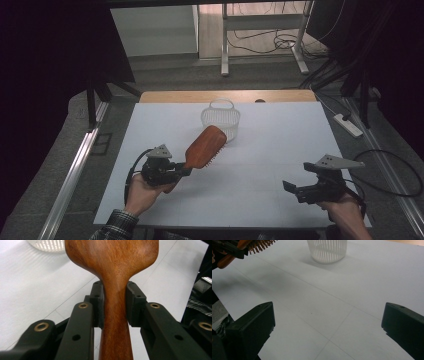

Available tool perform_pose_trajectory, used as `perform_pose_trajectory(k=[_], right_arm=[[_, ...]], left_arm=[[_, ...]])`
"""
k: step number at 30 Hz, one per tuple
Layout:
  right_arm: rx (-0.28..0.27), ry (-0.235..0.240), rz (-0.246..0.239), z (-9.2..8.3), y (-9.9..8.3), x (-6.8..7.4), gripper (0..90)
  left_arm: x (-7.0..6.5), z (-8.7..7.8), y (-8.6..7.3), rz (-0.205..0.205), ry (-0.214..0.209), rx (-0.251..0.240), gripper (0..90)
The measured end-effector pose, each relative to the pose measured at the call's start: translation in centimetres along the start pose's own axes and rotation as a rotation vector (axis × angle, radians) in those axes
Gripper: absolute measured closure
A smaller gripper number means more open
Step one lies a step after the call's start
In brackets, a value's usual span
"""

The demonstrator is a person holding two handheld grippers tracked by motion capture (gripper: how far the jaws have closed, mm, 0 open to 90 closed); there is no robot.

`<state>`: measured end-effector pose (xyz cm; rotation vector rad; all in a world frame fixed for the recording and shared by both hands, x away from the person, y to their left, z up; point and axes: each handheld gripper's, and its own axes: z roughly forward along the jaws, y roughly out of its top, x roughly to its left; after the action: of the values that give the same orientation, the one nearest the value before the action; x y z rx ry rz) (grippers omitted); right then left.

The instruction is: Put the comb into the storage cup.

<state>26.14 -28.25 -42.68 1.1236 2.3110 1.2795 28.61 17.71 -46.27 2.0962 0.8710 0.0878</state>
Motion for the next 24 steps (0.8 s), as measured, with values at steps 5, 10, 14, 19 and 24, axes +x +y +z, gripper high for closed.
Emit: perform_pose_trajectory(k=[5, 10, 14, 19, 24], right_arm=[[-0.007, 0.041, 0.016, 0.9, 0.8, 0.5, 0.0], [0.002, 0.052, -0.010, 1.8, 1.6, 1.2, 0.0], [0.003, 0.063, -0.013, 2.4, 2.1, 1.4, 0.0], [0.004, 0.081, -0.009, 3.1, 2.7, 1.7, 0.0], [0.004, 0.106, -0.012, 4.2, 3.5, 2.2, 0.0]], left_arm=[[-0.2, 0.2, 0.2, 0.006, -0.006, 0.000, 71.1], [-0.7, 0.5, 0.6, 0.026, 0.001, -0.009, 71.1], [-1.0, 0.6, 0.8, 0.034, 0.006, -0.019, 71.1], [-1.3, 1.0, 1.0, 0.042, 0.011, -0.028, 71.1], [-1.6, 1.3, 1.3, 0.048, 0.013, -0.035, 71.1]])
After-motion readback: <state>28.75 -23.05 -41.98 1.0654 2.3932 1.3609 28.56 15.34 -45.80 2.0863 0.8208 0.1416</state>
